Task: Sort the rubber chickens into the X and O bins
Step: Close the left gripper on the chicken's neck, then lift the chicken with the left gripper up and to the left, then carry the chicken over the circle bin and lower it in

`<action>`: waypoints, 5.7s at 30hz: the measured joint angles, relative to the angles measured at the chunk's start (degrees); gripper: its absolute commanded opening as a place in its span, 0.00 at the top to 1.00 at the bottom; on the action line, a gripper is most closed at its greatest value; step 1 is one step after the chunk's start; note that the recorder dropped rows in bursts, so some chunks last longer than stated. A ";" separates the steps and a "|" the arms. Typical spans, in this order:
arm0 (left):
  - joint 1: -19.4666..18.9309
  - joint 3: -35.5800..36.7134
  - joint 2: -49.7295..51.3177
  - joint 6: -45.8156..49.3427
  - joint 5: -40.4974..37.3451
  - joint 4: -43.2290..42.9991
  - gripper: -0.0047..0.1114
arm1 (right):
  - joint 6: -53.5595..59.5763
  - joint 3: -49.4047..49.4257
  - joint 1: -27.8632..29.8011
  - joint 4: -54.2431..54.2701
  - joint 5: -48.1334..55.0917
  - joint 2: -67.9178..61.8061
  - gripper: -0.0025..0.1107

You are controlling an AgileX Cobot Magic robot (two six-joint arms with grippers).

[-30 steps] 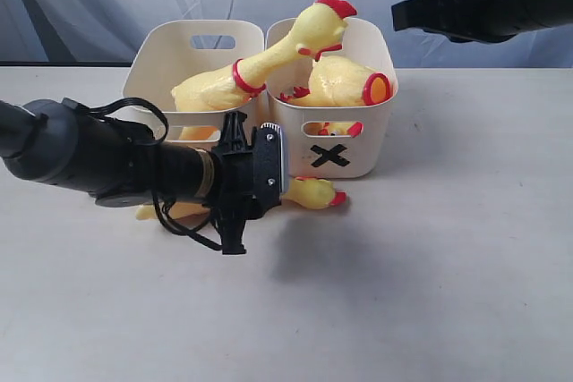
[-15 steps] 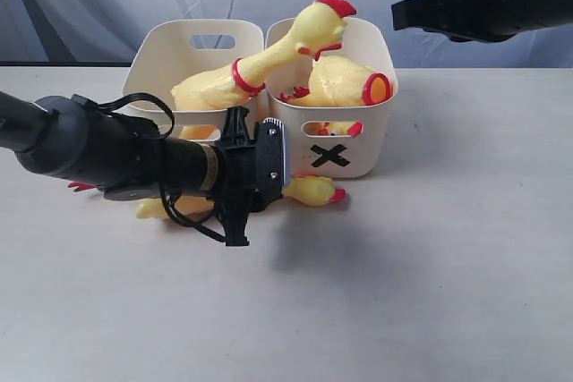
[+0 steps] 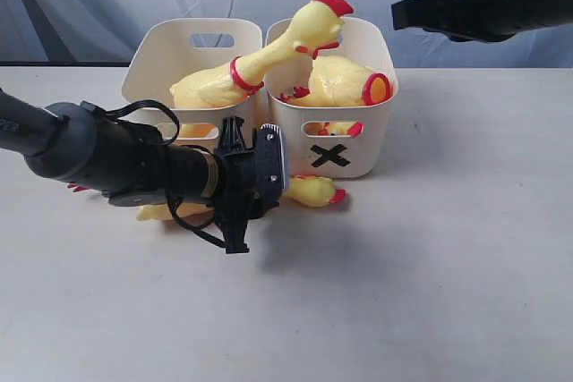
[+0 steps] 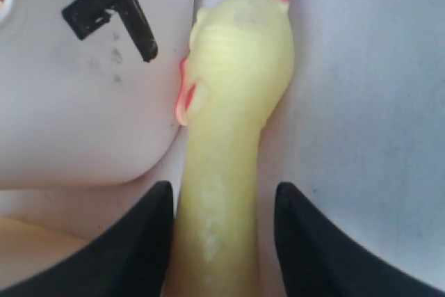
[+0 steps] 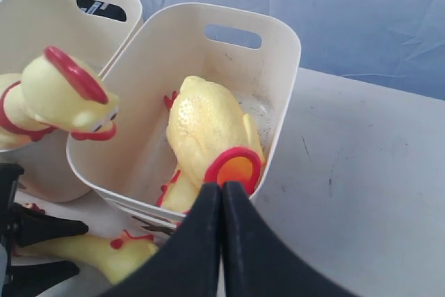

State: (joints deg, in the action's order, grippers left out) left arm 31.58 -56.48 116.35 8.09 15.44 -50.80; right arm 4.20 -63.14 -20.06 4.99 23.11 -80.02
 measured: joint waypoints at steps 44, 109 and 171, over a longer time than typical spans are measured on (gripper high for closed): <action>7.20 -0.31 -18.00 -2.96 -44.68 21.88 0.96 | 0.00 0.00 0.00 -0.26 2.31 0.00 0.99; -20.06 -22.30 -17.82 -18.14 12.24 32.72 0.96 | 0.00 0.00 0.00 2.47 1.59 0.00 0.99; -20.06 -27.06 -7.58 -23.64 25.30 38.18 0.96 | 0.00 0.00 0.00 2.47 1.79 0.00 0.99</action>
State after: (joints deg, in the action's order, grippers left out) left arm 11.52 -83.54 108.77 -15.54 40.74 -12.62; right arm 4.20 -63.14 -20.06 7.46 24.90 -80.02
